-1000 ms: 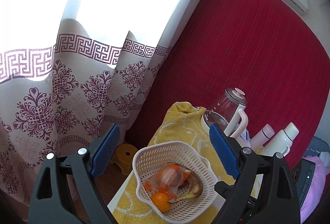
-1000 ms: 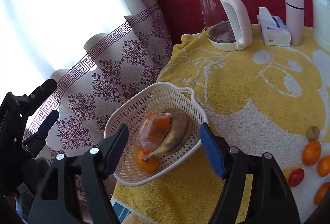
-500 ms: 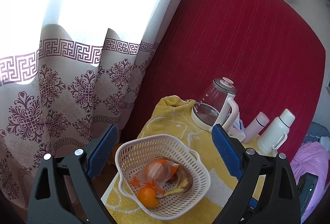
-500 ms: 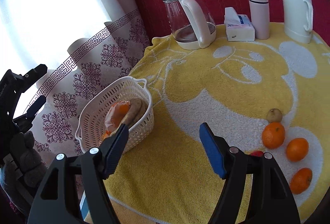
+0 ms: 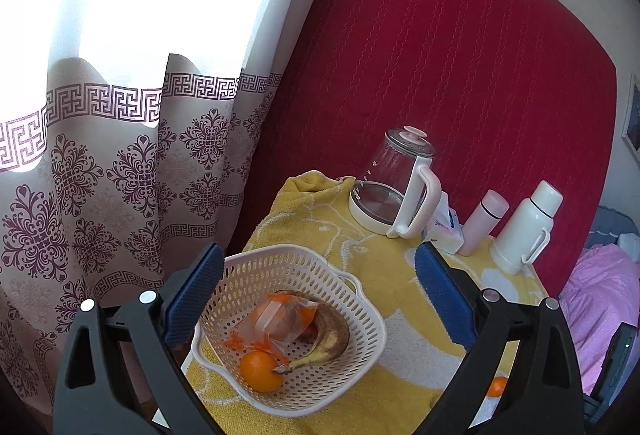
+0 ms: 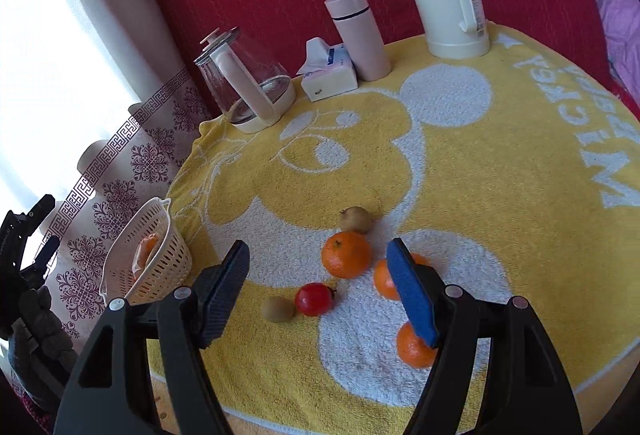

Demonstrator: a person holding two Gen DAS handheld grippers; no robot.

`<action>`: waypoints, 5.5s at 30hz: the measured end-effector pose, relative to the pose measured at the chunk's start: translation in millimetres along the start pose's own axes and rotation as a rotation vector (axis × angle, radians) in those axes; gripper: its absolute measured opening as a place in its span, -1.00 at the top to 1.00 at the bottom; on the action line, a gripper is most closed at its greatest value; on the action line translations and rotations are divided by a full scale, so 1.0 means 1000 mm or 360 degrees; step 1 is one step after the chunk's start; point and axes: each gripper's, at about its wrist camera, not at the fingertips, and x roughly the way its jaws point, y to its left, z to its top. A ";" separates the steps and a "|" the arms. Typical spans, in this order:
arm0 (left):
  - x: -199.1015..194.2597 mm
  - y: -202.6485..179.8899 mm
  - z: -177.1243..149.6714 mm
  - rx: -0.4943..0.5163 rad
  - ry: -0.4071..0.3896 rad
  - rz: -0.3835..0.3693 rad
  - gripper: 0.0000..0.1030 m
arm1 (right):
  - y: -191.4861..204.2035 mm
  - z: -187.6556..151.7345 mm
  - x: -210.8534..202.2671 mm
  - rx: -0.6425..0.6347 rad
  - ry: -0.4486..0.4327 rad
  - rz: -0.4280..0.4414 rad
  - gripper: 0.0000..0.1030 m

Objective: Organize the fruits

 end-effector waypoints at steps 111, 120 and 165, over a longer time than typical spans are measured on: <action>0.041 -0.038 -0.035 0.0412 0.0252 -0.0176 0.45 | -0.036 -0.056 0.028 -0.0220 0.0177 -0.0280 0.18; 0.044 -0.021 -0.028 0.0316 0.0184 0.0009 -0.71 | -0.036 -0.056 0.028 -0.0219 0.0176 -0.0280 0.18; 0.029 -0.009 -0.015 0.0259 0.0086 0.0080 -0.72 | -0.026 -0.058 0.023 -0.0241 0.0205 -0.0234 0.22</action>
